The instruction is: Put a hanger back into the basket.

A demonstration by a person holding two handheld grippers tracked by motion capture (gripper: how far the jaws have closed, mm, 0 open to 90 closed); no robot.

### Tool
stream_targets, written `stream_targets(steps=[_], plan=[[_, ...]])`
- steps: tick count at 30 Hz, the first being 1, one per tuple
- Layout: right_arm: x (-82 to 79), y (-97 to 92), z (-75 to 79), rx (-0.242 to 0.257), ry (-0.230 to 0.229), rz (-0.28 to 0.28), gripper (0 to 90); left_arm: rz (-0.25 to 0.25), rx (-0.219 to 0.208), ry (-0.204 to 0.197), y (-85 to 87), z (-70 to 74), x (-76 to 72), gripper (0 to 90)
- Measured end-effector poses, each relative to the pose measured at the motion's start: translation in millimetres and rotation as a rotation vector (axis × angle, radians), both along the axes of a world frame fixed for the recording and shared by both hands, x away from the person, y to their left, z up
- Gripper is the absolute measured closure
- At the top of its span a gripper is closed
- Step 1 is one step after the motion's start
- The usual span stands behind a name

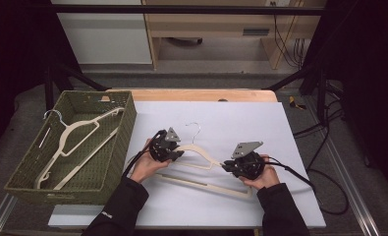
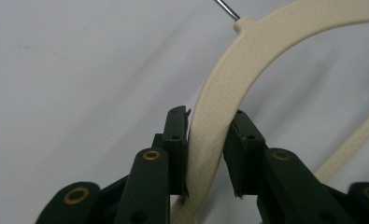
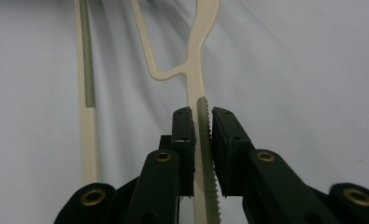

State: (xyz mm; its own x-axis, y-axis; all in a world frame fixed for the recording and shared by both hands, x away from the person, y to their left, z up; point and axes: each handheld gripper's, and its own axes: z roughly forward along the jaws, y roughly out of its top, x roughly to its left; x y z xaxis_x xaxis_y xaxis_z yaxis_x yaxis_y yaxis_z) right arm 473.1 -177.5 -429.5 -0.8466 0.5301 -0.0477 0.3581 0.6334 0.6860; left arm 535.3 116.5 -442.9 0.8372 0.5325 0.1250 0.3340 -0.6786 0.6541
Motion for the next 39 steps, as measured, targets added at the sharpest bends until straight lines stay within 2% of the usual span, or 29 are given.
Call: stream_targets(steps=[2, 6, 11, 12, 13, 16, 18, 19, 21, 23, 24, 27, 29, 30, 32, 33, 35, 39], plan=[[2.1, -1.3, -5.2, -0.006, 0.010, -0.009, 79.8, -0.017, 0.016, -0.028, 0.5, 5.8, -9.6, 73.5], [3.5, -4.9, -5.8, 0.026, 0.011, -0.022, 78.2, -0.026, 0.007, -0.037, 3.3, 8.0, -16.8, 74.6], [4.2, -3.5, 1.1, 0.131, 0.018, -0.014, 57.4, -0.017, -0.008, -0.057, 5.9, 16.8, -32.1, 75.4], [5.2, 1.2, 6.0, 0.180, -0.002, -0.031, 45.3, -0.017, -0.012, -0.061, 6.0, 17.9, -35.2, 75.5], [5.2, 1.2, 6.0, 0.180, -0.002, -0.031, 45.3, -0.015, -0.011, -0.060, 6.0, 19.5, -38.3, 75.5], [8.3, 11.6, 13.1, 0.257, -0.027, -0.047, 38.0, -0.005, -0.023, -0.064, 6.0, 21.2, -47.0, 75.7], [11.9, 24.5, 15.9, 0.258, -0.035, -0.058, 37.3, -0.001, -0.030, -0.071, 7.0, 22.1, -51.3, 75.8], [11.9, 24.5, 15.9, 0.258, -0.035, -0.058, 37.3, -0.001, -0.037, -0.068, 7.5, 22.8, -52.8, 75.8], [14.9, 32.9, 14.0, 0.241, -0.025, -0.047, 38.6, 0.000, -0.039, -0.072, 8.0, 24.0, -56.2, 75.8], [18.6, 44.1, 9.2, 0.207, 0.005, -0.032, 46.5, -0.005, -0.034, -0.080, 8.3, 25.2, -59.3, 75.9], [18.6, 44.1, 9.2, 0.207, 0.005, -0.032, 46.5, -0.002, -0.040, -0.079, 8.1, 25.5, -61.0, 75.9], [21.4, 51.9, 5.8, 0.199, 0.045, 0.012, 59.0, 0.000, -0.043, -0.081, 8.7, 25.0, -63.7, 76.1], [21.5, 54.3, 5.6, 0.201, 0.065, 0.040, 70.8, 0.000, -0.042, -0.073, 9.7, 24.5, -64.1, 76.1], [21.2, 55.0, 5.9, 0.204, 0.063, 0.052, 74.4, 0.001, -0.050, -0.069, 10.3, 23.8, -64.0, 76.2], [18.8, 56.2, 7.0, 0.194, 0.066, 0.067, 78.4, 0.003, -0.079, -0.051, 11.9, 23.4, -64.9, 75.8], [18.8, 56.2, 7.0, 0.194, 0.066, 0.067, 78.4, 0.003, -0.079, -0.051, 11.9, 23.4, -64.9, 74.8], [17.9, 54.8, 8.5, 0.193, 0.067, 0.090, 79.3, -0.004, -0.111, -0.032, 14.2, 25.6, -66.5, 71.5], [13.9, 51.9, 11.7, 0.195, 0.069, 0.130, 81.4, 0.003, -0.175, -0.039, 21.6, 34.6, -72.2, 49.6]])
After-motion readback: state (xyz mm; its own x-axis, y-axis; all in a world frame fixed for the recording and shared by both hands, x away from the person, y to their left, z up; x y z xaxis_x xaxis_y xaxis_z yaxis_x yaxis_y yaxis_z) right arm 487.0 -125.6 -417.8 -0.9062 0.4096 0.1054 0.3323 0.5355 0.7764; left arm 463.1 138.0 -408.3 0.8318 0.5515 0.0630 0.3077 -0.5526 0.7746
